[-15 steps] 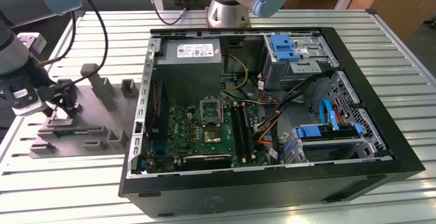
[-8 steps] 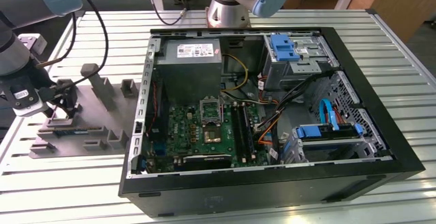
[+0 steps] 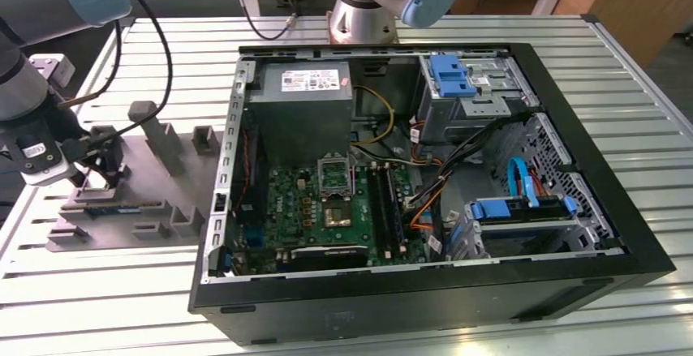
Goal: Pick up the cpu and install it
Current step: 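Pick up the cpu and move it towards the insertion slot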
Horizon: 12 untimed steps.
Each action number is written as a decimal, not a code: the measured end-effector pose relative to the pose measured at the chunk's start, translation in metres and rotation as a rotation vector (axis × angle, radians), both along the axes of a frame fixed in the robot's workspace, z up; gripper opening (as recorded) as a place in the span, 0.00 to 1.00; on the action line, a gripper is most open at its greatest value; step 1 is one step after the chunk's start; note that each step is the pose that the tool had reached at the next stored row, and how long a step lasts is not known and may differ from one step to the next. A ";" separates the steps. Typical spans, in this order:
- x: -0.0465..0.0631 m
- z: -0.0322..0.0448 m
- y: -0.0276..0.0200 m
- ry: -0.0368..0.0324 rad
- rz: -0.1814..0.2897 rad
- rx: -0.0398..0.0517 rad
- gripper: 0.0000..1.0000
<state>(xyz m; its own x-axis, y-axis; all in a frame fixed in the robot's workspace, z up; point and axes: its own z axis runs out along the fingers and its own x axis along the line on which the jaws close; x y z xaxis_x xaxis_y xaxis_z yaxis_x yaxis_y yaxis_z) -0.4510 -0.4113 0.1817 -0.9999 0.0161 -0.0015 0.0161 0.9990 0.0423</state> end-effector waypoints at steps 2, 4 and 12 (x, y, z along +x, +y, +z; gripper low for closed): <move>0.000 -0.0009 0.0000 -0.0006 0.000 0.0001 0.56; 0.000 -0.0016 0.0000 -0.0008 0.000 0.0000 0.56; 0.000 -0.0022 0.0000 -0.0009 0.000 -0.0001 0.48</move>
